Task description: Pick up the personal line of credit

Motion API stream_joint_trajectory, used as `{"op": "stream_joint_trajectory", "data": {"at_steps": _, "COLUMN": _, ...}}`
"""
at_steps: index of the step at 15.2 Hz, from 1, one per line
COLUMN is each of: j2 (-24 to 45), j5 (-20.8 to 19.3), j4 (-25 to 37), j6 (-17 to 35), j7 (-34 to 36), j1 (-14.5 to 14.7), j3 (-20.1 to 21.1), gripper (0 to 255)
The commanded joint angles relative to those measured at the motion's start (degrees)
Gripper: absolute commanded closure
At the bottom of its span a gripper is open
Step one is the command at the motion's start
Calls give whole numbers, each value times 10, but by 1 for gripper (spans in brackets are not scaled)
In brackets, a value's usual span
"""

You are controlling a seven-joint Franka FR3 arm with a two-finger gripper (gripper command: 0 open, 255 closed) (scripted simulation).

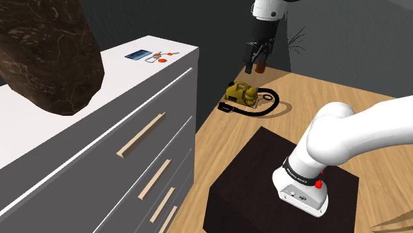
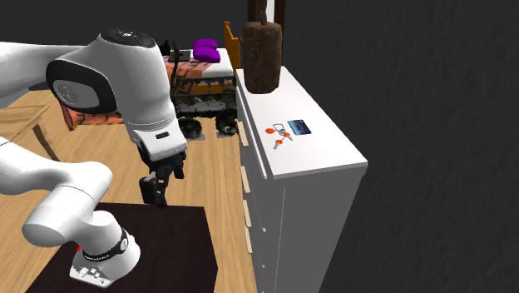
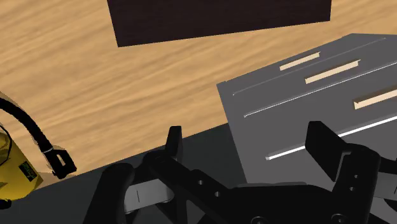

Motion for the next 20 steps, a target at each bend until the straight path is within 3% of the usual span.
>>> {"op": "stream_joint_trajectory", "data": {"at_steps": 1, "j2": 0, "j5": 0, "j4": 0, "j6": 0, "j7": 0, "j1": 0, "j3": 0, "gripper": 0}}
{"op": "stream_joint_trajectory", "data": {"at_steps": 11, "j2": 141, "j5": 144, "j4": 135, "j6": -45, "j7": 267, "j1": -3, "j3": 97, "gripper": 0}}
{"op": "stream_joint_trajectory", "data": {"at_steps": 20, "j2": 310, "j5": 235, "j4": 309, "j6": -53, "j7": 497, "j1": -8, "j3": 147, "gripper": 0}}
